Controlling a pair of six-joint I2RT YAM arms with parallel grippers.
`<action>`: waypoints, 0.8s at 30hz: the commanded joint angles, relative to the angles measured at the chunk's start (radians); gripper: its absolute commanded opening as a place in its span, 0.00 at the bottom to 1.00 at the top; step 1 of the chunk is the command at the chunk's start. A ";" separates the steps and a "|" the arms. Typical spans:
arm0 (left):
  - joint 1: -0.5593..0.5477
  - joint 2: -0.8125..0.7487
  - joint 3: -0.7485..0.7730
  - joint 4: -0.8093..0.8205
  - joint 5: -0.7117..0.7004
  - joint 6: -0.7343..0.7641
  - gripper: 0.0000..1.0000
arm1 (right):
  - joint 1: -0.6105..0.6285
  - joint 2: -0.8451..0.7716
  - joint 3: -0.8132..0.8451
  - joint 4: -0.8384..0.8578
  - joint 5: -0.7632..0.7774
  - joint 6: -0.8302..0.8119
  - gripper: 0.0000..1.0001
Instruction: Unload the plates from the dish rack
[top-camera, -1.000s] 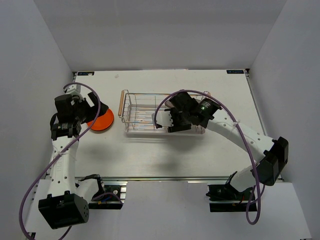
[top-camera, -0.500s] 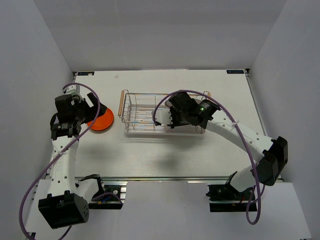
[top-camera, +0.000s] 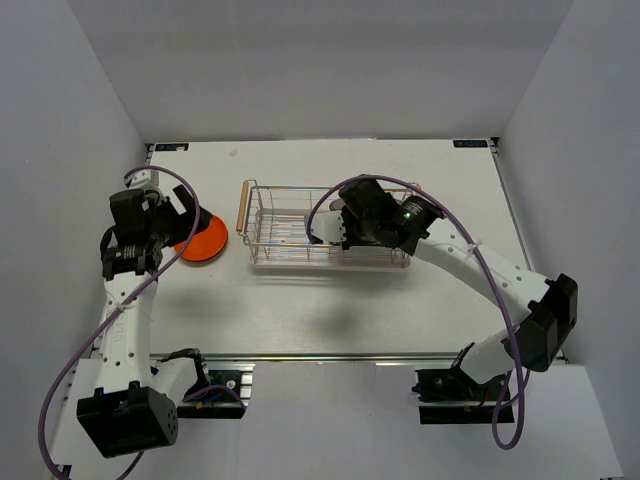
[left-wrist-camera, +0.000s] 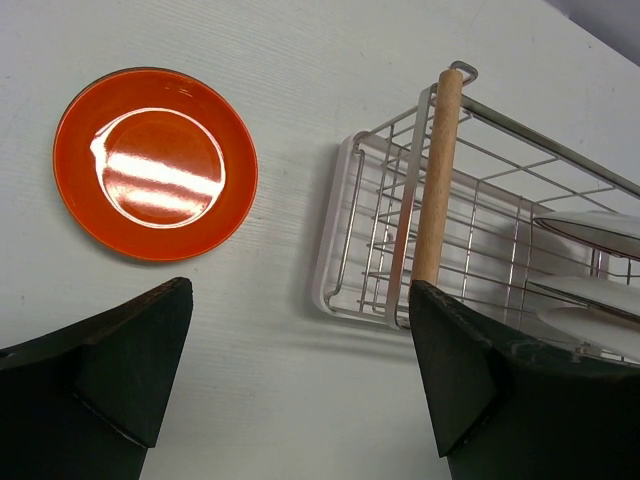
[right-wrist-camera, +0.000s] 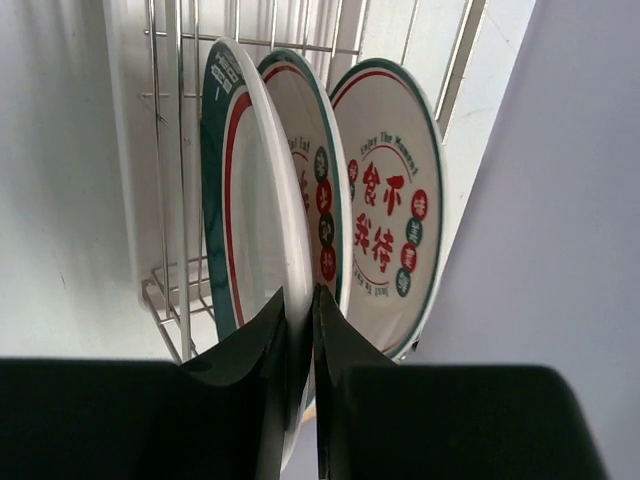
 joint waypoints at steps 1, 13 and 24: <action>0.006 -0.023 0.005 0.006 -0.018 0.006 0.98 | 0.009 -0.047 0.089 -0.053 -0.046 -0.011 0.06; 0.006 0.010 0.043 -0.017 -0.049 0.011 0.98 | 0.003 -0.095 0.300 -0.064 -0.187 -0.031 0.00; 0.006 0.016 0.101 -0.039 -0.073 0.014 0.98 | -0.052 -0.208 0.216 0.470 -0.181 0.324 0.00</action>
